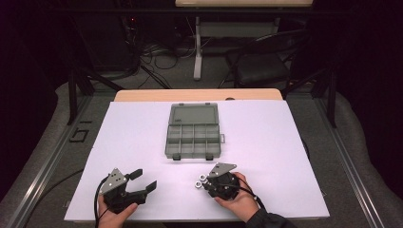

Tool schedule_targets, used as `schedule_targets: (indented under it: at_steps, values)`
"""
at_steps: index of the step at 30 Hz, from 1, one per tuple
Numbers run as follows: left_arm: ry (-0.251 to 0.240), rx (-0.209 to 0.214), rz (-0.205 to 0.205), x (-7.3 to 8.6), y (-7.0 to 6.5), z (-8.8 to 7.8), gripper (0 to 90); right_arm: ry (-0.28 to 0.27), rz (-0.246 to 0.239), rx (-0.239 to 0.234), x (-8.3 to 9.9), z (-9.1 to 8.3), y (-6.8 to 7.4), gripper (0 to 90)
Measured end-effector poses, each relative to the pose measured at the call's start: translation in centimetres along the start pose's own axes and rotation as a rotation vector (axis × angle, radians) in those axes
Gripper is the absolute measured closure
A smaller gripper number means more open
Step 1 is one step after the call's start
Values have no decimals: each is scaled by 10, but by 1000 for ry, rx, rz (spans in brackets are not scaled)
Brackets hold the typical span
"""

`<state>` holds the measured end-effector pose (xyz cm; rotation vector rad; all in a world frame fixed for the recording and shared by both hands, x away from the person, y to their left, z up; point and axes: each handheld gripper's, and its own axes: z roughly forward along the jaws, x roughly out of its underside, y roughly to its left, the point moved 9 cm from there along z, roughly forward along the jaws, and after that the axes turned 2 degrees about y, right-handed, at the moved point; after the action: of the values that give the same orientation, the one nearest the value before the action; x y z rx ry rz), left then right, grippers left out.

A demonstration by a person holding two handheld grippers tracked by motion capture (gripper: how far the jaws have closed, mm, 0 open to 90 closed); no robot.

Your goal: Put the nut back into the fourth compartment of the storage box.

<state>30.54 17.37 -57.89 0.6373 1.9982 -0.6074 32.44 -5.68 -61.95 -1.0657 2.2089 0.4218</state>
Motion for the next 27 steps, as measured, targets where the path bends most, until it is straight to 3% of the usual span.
schedule_targets:
  at_steps: [1, 10, 11, 14, 27]
  values:
    - [0, 0, 0, 0, 0, 0, 254, -21, 1, -1, -1, 2, 0, 695]
    - [2, 0, 3, 0, 0, 0, 254, -15, 7, -7, -1, 2, 1, 699]
    - [2, 0, 3, 0, 0, 0, 254, 6, 3, -5, 0, 0, 0, 700]
    - [1, -1, -1, 0, 0, 0, 254, -11, 4, -8, -1, 0, 1, 700]
    - [0, -5, -2, 0, 0, 0, 254, -35, -6, 6, -30, -35, 0, 700]
